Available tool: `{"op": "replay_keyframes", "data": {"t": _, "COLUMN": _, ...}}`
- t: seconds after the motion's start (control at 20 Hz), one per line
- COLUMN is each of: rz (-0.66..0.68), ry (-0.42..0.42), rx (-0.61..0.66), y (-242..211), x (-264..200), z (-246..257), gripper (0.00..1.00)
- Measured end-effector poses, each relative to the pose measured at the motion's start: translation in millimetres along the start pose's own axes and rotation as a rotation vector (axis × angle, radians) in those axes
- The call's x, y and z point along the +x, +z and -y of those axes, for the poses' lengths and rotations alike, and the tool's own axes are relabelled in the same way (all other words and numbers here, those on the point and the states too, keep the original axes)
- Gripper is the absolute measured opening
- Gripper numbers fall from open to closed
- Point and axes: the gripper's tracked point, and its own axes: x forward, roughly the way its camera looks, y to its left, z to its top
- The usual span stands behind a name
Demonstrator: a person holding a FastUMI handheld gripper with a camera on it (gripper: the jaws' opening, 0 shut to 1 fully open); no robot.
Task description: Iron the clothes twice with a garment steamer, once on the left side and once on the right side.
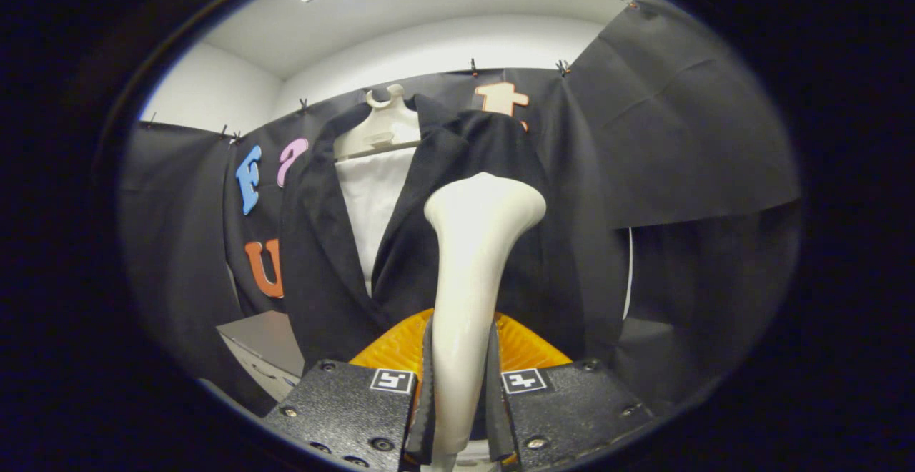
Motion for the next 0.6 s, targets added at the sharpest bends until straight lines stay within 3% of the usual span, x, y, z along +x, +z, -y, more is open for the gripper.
{"op": "replay_keyframes", "data": {"t": 0.6, "rz": -0.198, "ry": 0.020, "rx": 0.013, "y": -106.3, "x": -31.5, "z": -11.0, "gripper": 0.32}}
